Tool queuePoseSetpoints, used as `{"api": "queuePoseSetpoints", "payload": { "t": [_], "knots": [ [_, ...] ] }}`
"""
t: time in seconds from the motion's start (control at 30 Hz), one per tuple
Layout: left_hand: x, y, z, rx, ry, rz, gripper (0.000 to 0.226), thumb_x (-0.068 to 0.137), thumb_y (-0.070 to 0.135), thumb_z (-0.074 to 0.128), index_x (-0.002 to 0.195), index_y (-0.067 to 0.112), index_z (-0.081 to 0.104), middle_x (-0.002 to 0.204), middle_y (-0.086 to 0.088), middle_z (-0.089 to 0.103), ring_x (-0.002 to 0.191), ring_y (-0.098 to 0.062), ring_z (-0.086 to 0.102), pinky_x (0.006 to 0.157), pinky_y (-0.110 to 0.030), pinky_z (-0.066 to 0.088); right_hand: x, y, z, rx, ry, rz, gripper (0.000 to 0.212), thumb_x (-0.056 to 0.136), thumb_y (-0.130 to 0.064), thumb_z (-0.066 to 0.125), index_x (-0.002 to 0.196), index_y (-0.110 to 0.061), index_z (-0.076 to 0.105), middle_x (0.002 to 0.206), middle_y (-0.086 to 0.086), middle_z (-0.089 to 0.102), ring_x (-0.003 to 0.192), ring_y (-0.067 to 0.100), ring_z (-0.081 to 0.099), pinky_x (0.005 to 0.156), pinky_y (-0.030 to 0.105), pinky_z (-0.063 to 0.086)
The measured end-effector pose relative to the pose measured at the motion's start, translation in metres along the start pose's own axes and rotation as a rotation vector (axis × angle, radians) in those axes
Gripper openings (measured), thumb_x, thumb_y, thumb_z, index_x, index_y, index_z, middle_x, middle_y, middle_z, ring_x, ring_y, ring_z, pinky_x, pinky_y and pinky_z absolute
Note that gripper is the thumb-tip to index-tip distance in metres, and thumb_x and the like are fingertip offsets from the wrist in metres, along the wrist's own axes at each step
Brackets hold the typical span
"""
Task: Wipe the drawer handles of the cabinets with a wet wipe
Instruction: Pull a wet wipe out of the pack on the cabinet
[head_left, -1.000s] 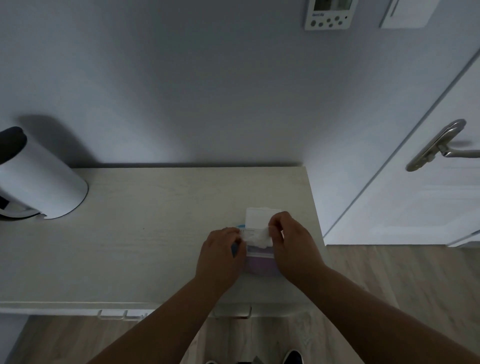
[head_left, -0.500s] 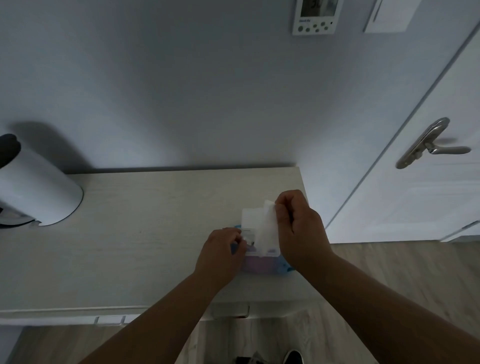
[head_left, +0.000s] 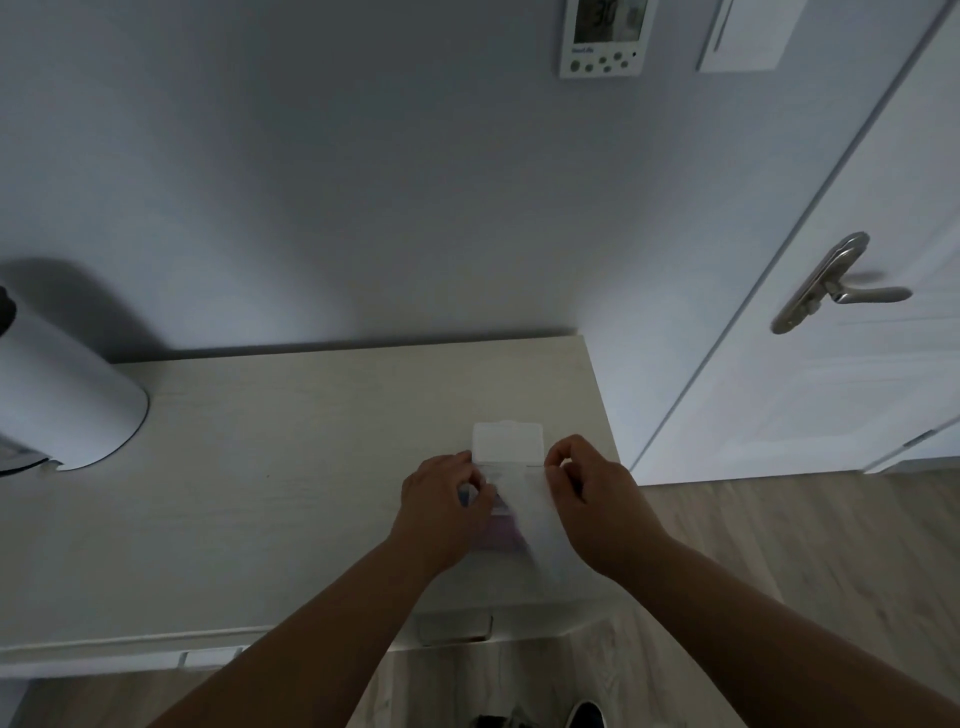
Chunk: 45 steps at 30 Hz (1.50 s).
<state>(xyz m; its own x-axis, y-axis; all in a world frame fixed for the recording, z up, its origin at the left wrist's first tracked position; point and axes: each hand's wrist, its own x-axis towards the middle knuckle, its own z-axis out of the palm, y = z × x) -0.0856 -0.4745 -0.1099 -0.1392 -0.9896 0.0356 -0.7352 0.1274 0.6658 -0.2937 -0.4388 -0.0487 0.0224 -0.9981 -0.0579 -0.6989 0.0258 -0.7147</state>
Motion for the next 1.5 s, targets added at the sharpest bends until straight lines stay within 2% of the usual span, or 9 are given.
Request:
{"api": "queuePoseSetpoints", "payload": {
  "t": [0.13, 0.37, 0.53, 0.67, 0.9, 0.97, 1.1, 1.3, 1.5],
  "knots": [
    [0.000, -0.005, 0.008, 0.008, 0.024, 0.031, 0.021, 0.083, 0.051, 0.055, 0.070, 0.035, 0.051, 0.081, 0.014, 0.062, 0.086, -0.010, 0.055, 0.088, -0.037, 0.046, -0.008, 0.016, 0.006, -0.012, -0.010, 0.067, 0.012, 0.106, -0.035, 0.049, 0.094, -0.034, 0.050, 0.070, -0.002, 0.065, 0.059, 0.013, 0.062, 0.056, 0.028, 0.052],
    [-0.004, -0.012, 0.022, 0.030, -0.022, 0.031, 0.031, 0.078, 0.060, 0.062, 0.101, 0.040, 0.069, 0.123, 0.017, 0.064, 0.123, -0.014, 0.054, 0.106, -0.042, 0.040, -0.016, 0.036, 0.011, -0.027, -0.201, 0.116, 0.010, 0.098, -0.032, 0.061, 0.088, -0.033, 0.059, 0.073, -0.005, 0.067, 0.061, 0.006, 0.061, 0.061, 0.025, 0.053],
    [-0.012, -0.007, 0.022, 0.107, -0.180, -0.023, 0.054, 0.084, 0.065, 0.044, 0.133, 0.051, 0.063, 0.166, 0.009, 0.031, 0.156, -0.021, 0.017, 0.127, -0.042, 0.008, -0.021, 0.031, 0.016, -0.020, -0.347, 0.077, 0.009, 0.097, -0.030, 0.064, 0.088, -0.033, 0.061, 0.083, -0.009, 0.069, 0.074, 0.003, 0.065, 0.067, 0.014, 0.046],
    [-0.016, -0.004, 0.021, 0.118, -0.218, -0.022, 0.055, 0.089, 0.066, 0.032, 0.132, 0.053, 0.064, 0.170, 0.009, 0.019, 0.157, -0.017, 0.004, 0.122, -0.030, -0.008, -0.021, 0.030, 0.016, -0.014, -0.316, 0.064, 0.012, 0.097, -0.029, 0.064, 0.086, -0.033, 0.060, 0.077, -0.011, 0.064, 0.065, -0.004, 0.059, 0.061, 0.011, 0.042],
    [-0.003, -0.002, 0.019, 0.053, -0.038, -0.025, 0.028, 0.081, 0.052, 0.058, 0.101, 0.041, 0.075, 0.141, 0.003, 0.055, 0.140, -0.020, 0.041, 0.113, -0.037, 0.023, -0.018, 0.030, 0.014, 0.082, -0.248, 0.100, 0.013, 0.098, -0.026, 0.063, 0.086, -0.029, 0.065, 0.066, -0.006, 0.064, 0.056, 0.005, 0.055, 0.056, 0.019, 0.046],
    [-0.002, -0.003, 0.017, -0.002, -0.003, -0.008, 0.014, 0.082, 0.037, 0.067, 0.095, 0.039, 0.067, 0.132, 0.006, 0.059, 0.132, -0.019, 0.049, 0.111, -0.039, 0.031, -0.019, 0.028, 0.013, 0.108, -0.243, 0.097, 0.014, 0.098, -0.024, 0.062, 0.086, -0.028, 0.065, 0.059, -0.011, 0.060, 0.051, 0.003, 0.050, 0.052, 0.018, 0.042],
    [-0.010, -0.004, 0.011, -0.156, 0.062, 0.004, 0.017, 0.085, 0.030, 0.062, 0.094, 0.032, 0.048, 0.111, 0.016, 0.063, 0.103, -0.015, 0.062, 0.093, -0.048, 0.052, -0.019, 0.023, 0.009, 0.129, -0.244, 0.095, 0.014, 0.099, -0.026, 0.061, 0.086, -0.027, 0.065, 0.058, -0.010, 0.057, 0.050, 0.002, 0.048, 0.051, 0.016, 0.041],
    [-0.024, -0.011, 0.008, -0.173, 0.040, 0.050, 0.031, 0.090, 0.044, 0.056, 0.120, 0.037, 0.052, 0.121, 0.013, 0.063, 0.110, -0.013, 0.063, 0.094, -0.045, 0.057, -0.016, 0.013, -0.001, 0.119, -0.224, 0.091, 0.016, 0.100, -0.026, 0.060, 0.085, -0.030, 0.063, 0.068, -0.015, 0.063, 0.063, -0.001, 0.055, 0.056, 0.013, 0.043],
    [-0.035, -0.027, 0.015, 0.093, -0.069, 0.199, 0.046, 0.091, 0.053, 0.050, 0.126, 0.029, 0.068, 0.141, 0.004, 0.058, 0.135, -0.014, 0.045, 0.116, -0.040, 0.038, -0.017, 0.011, -0.005, 0.092, -0.183, 0.081, 0.017, 0.101, -0.024, 0.059, 0.086, -0.029, 0.059, 0.091, -0.012, 0.068, 0.092, 0.007, 0.064, 0.060, 0.009, 0.050]
  ]
}}
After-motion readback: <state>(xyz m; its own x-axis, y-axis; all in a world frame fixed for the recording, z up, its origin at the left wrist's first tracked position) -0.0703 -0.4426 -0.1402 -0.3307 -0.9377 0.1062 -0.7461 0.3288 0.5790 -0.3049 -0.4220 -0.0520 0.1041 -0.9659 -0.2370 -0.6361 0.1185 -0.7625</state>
